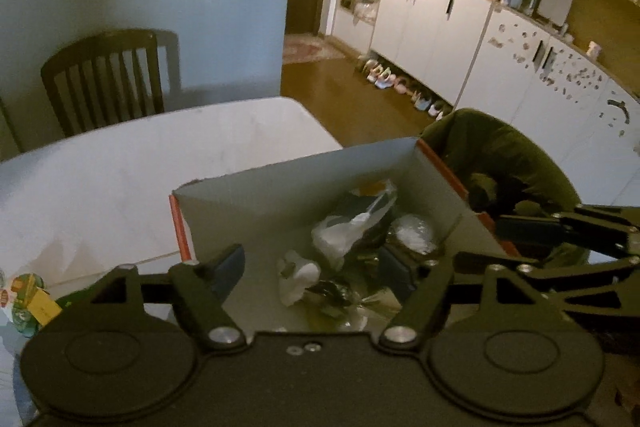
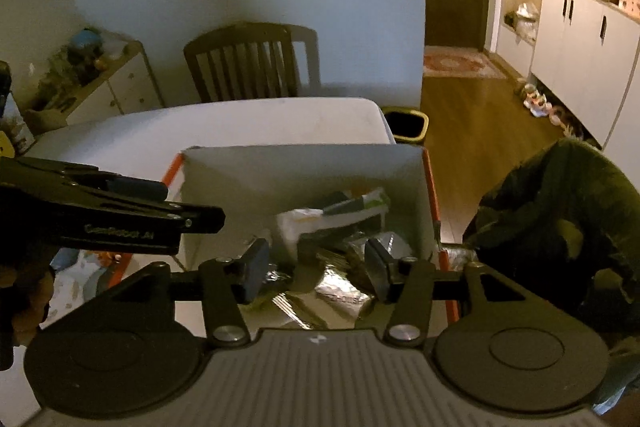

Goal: Organize objects
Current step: 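Open both tools to release the plush toy and bubble-wrap bag into the shoebox, then withdraw both tools from the shoebox toward the remaining pile, then grasp the white orange-circled pouch with the left tool while the right tool grasps the yellow box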

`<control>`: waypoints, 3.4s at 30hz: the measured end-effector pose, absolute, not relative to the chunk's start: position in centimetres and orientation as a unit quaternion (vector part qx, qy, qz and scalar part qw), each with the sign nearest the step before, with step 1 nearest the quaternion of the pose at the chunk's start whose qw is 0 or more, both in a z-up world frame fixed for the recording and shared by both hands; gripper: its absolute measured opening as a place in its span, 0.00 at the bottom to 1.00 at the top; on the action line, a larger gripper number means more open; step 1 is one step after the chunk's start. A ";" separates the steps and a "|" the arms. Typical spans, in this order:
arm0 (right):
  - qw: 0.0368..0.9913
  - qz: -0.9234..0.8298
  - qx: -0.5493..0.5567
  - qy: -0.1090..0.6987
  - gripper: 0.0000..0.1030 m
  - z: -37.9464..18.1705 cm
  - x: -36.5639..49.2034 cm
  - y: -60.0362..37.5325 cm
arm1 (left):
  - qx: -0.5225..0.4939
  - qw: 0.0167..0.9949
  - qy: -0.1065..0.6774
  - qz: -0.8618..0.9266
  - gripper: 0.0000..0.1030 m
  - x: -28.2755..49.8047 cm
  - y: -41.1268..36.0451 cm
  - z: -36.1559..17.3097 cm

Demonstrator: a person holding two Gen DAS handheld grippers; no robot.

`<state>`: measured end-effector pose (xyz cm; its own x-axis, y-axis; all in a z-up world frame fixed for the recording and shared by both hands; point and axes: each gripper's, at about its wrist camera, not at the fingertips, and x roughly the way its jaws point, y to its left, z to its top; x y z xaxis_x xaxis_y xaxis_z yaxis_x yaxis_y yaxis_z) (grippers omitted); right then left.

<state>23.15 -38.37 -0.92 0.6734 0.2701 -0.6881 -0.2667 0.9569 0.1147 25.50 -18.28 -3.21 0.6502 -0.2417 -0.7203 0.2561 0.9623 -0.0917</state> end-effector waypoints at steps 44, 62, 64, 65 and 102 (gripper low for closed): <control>0.904 0.212 -0.012 0.372 0.83 -0.7 16.5 -17.1 | -0.052 0.933 0.356 0.015 1.00 21.4 10.2 -5.1; 0.884 0.203 -0.074 0.414 0.82 -4.9 23.6 -8.8 | 0.011 0.923 0.384 -0.034 0.99 25.7 12.7 -13.3; 0.882 0.203 -0.068 0.419 0.82 -5.2 24.5 -8.3 | 0.018 0.924 0.382 -0.033 0.99 25.9 12.5 -13.9; 0.881 0.204 -0.070 0.421 0.82 -5.5 25.0 -8.0 | 0.020 0.923 0.383 -0.035 0.96 26.0 12.4 -14.1; 0.851 0.252 -0.121 0.445 0.40 -11.3 28.5 -1.2 | -0.222 0.875 0.428 -0.049 0.50 31.3 17.3 -16.6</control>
